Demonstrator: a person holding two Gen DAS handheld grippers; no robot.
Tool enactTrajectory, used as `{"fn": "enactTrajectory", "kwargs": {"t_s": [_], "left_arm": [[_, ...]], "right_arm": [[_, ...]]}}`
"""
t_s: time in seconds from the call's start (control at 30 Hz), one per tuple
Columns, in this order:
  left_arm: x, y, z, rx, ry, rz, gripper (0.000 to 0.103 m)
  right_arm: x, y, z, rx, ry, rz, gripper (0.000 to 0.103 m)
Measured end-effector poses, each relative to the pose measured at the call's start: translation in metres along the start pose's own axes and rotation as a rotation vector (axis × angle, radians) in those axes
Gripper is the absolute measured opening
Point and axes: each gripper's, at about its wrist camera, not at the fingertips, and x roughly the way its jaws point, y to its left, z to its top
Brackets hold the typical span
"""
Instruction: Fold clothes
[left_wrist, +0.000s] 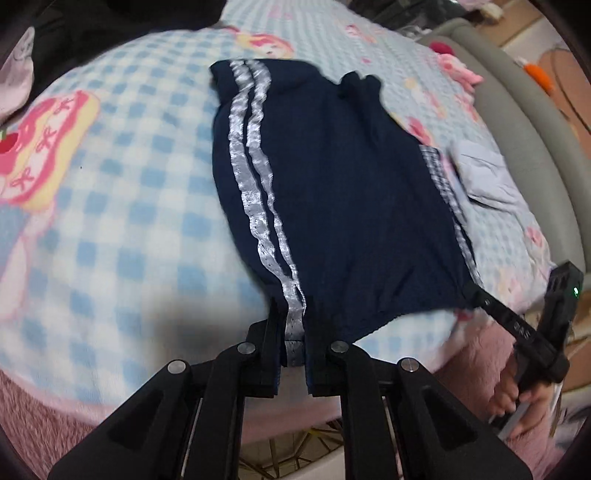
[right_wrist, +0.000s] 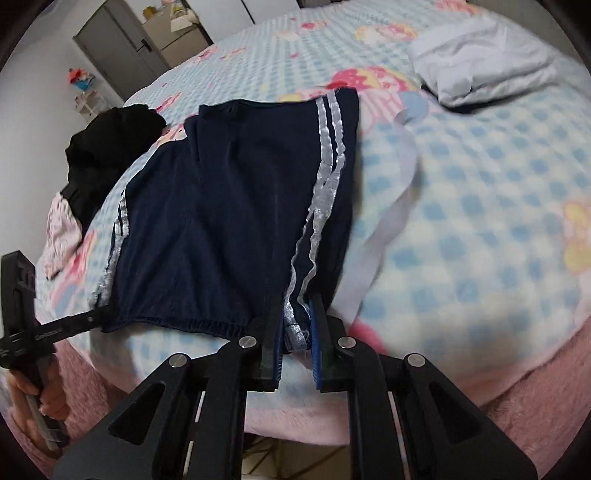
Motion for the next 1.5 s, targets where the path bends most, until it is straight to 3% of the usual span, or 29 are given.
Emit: {"fn": "enactTrajectory", "kwargs": {"t_s": [0.13, 0.33, 0.6, 0.77, 0.83, 0.87, 0.9, 0.97, 1.13, 1.33, 1.4, 1.5], "left_arm": [[-0.019, -0.006, 0.004, 0.019, -0.04, -0.022, 0.01], [-0.042, -0.024, 0.0, 0.065, -0.052, -0.042, 0.01], [-0.028, -0.009, -0.029, 0.034, -0.009, -0.061, 0.013], [-0.024, -0.006, -0.024, 0.04, -0.008, -0.054, 0.017], [-0.033, -0.002, -0.02, 0.038, -0.041, -0.09, 0.027], [-0.036, 0.002, -0.016, 0.038, -0.054, -0.101, 0.04], [-0.041, 0.006, -0.01, 0.04, -0.068, -0.113, 0.047], [-0.048, 0.015, 0.003, 0.042, -0.095, -0.121, 0.047], [-0.037, 0.025, 0.069, 0.055, -0.199, -0.018, 0.047], [0.019, 0.046, 0.144, -0.021, -0.175, 0.04, 0.047], [0.036, 0.055, 0.156, -0.064, -0.169, 0.018, 0.047], [0.05, 0.068, 0.153, -0.093, -0.173, -0.101, 0.047]], "right_arm": [[-0.021, -0.001, 0.003, 0.021, -0.032, 0.044, 0.011], [-0.055, 0.012, -0.007, -0.019, -0.094, 0.032, 0.011], [-0.034, 0.004, -0.032, -0.021, -0.005, 0.013, 0.011], [-0.026, 0.007, -0.024, -0.016, 0.0, 0.021, 0.027], [-0.031, 0.008, -0.019, -0.02, -0.02, 0.024, 0.028], [-0.036, 0.009, -0.016, -0.031, -0.036, 0.02, 0.028], [-0.041, 0.01, -0.014, -0.043, -0.053, 0.016, 0.029], [-0.051, 0.013, -0.009, -0.077, -0.077, 0.008, 0.031], [-0.034, 0.044, 0.039, -0.233, -0.095, -0.002, 0.033], [0.016, 0.102, 0.096, -0.398, -0.091, 0.036, 0.033], [0.037, 0.12, 0.112, -0.436, -0.086, 0.057, 0.035], [0.073, 0.137, 0.127, -0.473, -0.067, 0.042, 0.041]]}}
